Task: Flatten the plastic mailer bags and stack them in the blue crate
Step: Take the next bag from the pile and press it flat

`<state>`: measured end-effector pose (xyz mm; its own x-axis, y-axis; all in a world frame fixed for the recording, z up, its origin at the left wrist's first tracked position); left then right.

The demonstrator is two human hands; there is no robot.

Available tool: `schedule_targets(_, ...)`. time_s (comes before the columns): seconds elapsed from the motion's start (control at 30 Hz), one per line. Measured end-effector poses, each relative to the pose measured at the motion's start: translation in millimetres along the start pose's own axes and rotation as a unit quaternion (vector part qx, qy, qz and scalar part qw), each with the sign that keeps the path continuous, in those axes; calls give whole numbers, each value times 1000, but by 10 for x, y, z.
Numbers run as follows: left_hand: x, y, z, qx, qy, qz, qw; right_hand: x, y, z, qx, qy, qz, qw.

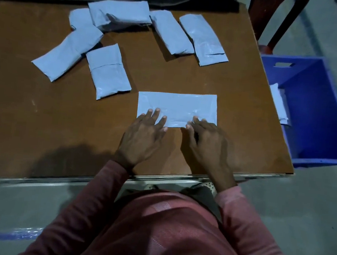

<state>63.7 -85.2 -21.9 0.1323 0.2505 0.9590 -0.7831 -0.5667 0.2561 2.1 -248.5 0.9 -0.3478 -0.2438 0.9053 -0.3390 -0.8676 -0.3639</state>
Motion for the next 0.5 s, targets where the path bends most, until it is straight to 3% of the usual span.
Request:
schedule_targets(0.13,579,-206,297,43,125,-89,987,200,-89,407,44,-40,80,995)
schedule_targets(0.17,580,-300,403,59,106,-94,988,204,-111,523,40,-58,64,995)
schedule_targets(0.3,207,-556,873,42,-88,-68,993,9,-134,898,7,-209,7,978)
schedule_targets(0.4,161,-565,1118,2,-147,-93,985,-34,-136,1007,-1,-259,-19,966)
schedule_targets(0.5,291,-383,1395,-34,-149,-140,978,94,-53,1059,-8,-250,-48,967)
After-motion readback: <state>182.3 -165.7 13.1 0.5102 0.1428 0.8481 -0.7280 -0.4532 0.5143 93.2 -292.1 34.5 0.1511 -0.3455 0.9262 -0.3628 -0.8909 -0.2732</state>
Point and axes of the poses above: each hand's wrist, its own z-axis towards the middle knuckle, its own x-axis out of the back of the hand, y = z × x, the point moved 10 cm from there along z, towards the middle knuckle, and after that the axes turned 12 degrees about -x, right-handed, at the moved point
